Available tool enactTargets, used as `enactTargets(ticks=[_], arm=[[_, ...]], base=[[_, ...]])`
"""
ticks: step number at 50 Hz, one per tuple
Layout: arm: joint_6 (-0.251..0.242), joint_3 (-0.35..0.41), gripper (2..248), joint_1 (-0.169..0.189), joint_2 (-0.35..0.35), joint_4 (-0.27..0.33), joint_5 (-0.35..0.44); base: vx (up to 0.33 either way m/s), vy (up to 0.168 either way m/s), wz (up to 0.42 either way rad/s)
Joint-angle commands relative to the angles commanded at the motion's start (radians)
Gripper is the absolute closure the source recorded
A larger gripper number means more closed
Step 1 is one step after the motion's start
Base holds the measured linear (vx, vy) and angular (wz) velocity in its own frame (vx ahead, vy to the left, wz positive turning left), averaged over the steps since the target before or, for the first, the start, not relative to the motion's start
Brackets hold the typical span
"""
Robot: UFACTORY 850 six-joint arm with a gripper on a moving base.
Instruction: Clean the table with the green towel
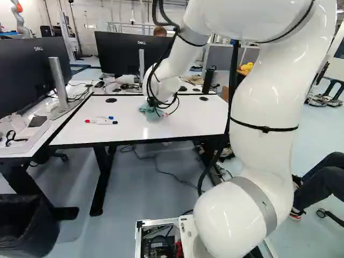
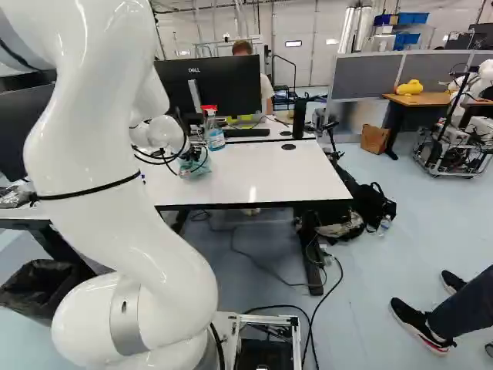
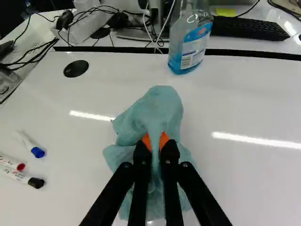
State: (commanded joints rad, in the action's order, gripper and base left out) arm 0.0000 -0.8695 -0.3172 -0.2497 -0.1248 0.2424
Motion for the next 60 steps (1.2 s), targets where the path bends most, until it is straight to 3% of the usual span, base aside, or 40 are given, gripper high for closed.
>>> enactTargets(ticks=[27, 43, 60], arm=[[0.0, 0.081, 215, -0.066, 0.07, 0.0, 0.0], [0.0, 0.16, 215, -0.086, 0.141, 0.0, 0.0], [0.0, 0.162, 215, -0.087, 0.144, 0.0, 0.0]], base=[[0.0, 0.0, 0.0], [0.0, 0.0, 0.0], [0.0, 0.0, 0.0]])
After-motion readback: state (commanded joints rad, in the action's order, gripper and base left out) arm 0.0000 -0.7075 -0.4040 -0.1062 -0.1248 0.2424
